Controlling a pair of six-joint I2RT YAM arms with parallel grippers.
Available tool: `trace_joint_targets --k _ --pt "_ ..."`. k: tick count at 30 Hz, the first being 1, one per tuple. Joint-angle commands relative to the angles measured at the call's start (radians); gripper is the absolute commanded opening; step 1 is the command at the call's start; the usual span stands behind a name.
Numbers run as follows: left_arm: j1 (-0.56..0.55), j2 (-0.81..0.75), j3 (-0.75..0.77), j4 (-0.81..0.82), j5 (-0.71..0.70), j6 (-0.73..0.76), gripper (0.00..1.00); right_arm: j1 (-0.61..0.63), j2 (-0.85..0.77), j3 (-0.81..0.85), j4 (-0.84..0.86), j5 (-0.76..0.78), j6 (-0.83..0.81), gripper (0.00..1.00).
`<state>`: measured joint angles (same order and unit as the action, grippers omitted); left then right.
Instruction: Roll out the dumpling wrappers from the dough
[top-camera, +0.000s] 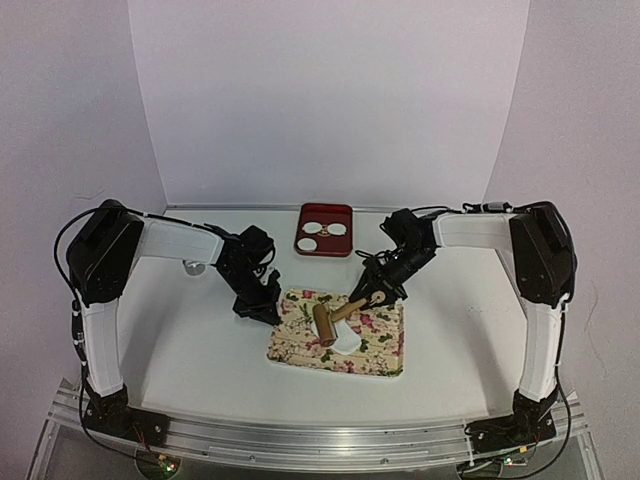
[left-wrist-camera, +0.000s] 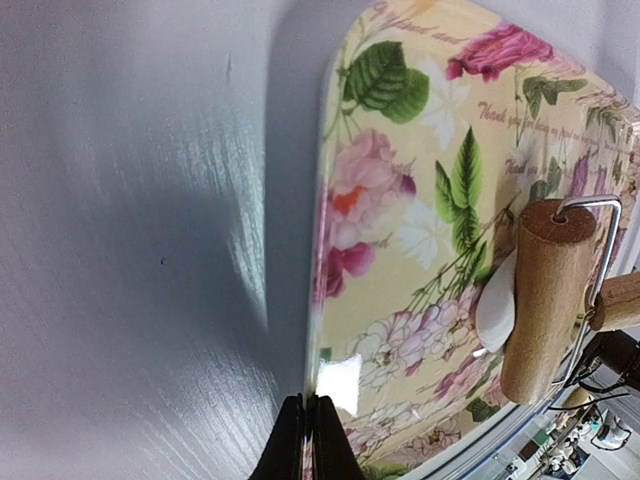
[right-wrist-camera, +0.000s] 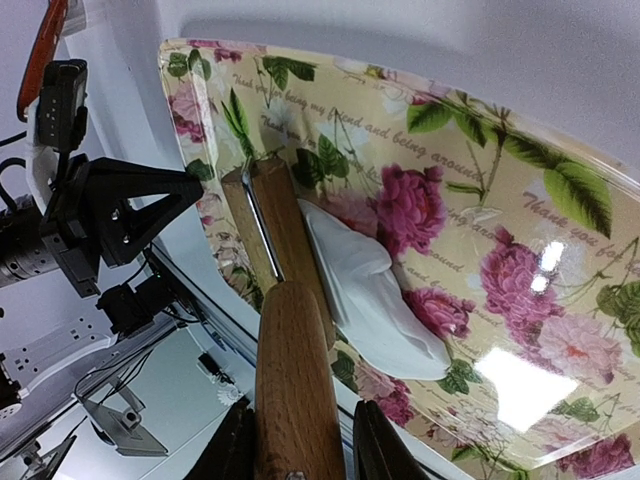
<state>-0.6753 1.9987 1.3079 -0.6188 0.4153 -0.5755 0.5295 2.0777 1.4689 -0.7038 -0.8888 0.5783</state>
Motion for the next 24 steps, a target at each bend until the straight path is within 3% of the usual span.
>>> trace_joint_targets --k 1,24 --pt "0.011 0.022 -0.001 -0.050 -0.069 -0.032 0.00 0.049 0.165 -0.064 -0.169 0.494 -0.017 0.00" --pt "0.011 0.022 -0.001 -0.069 -0.073 -0.014 0.00 0.120 0.225 0.020 -0.137 0.503 -0.026 0.00"
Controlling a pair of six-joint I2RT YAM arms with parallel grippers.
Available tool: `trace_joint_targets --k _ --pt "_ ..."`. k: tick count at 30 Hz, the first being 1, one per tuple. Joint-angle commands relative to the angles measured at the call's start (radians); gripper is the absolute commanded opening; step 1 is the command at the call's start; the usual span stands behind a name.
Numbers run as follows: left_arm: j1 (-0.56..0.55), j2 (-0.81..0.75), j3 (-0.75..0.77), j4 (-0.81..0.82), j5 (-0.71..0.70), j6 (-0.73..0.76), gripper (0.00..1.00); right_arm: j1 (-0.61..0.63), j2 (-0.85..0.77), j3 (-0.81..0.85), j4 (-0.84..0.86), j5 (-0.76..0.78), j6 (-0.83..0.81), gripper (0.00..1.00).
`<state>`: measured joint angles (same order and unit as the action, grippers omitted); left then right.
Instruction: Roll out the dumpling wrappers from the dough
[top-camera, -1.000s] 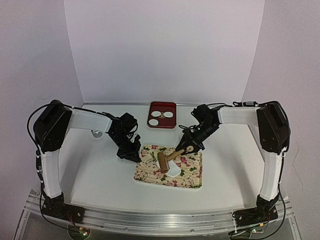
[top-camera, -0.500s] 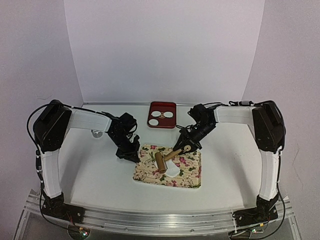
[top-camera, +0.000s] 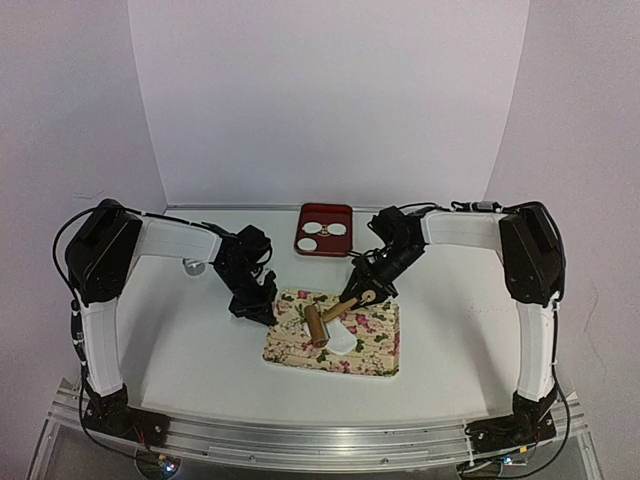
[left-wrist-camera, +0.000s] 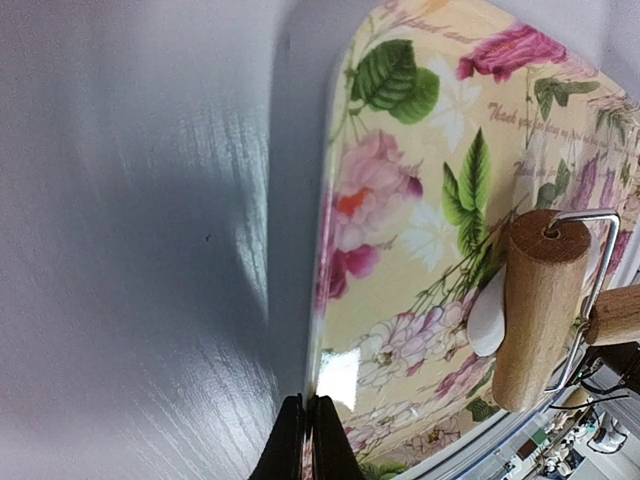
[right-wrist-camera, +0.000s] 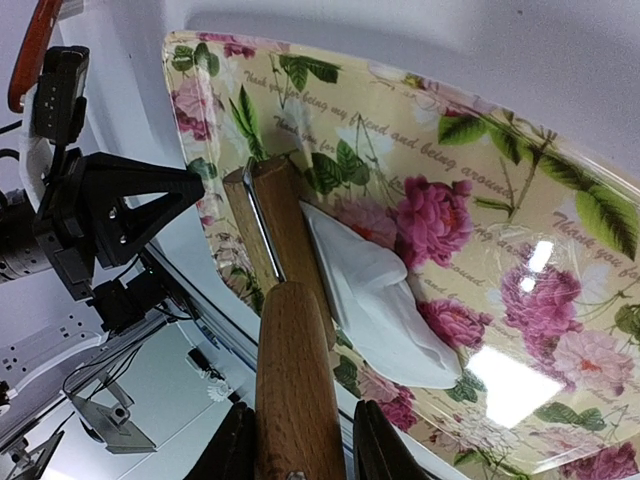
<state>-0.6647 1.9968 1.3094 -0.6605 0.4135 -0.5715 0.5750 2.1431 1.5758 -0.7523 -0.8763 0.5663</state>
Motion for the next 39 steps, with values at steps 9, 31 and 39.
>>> trace_joint_targets --k 9,31,39 --pt "0.000 0.035 -0.007 -0.021 -0.060 -0.013 0.00 0.101 0.153 -0.064 -0.039 0.457 -0.024 0.00" --pt "0.017 0.066 0.030 -0.025 -0.048 0.004 0.00 0.112 0.156 0.022 -0.032 0.419 -0.043 0.00" --pt "0.022 0.061 0.025 -0.020 -0.050 -0.003 0.00 0.111 0.151 0.030 -0.036 0.433 -0.045 0.00"
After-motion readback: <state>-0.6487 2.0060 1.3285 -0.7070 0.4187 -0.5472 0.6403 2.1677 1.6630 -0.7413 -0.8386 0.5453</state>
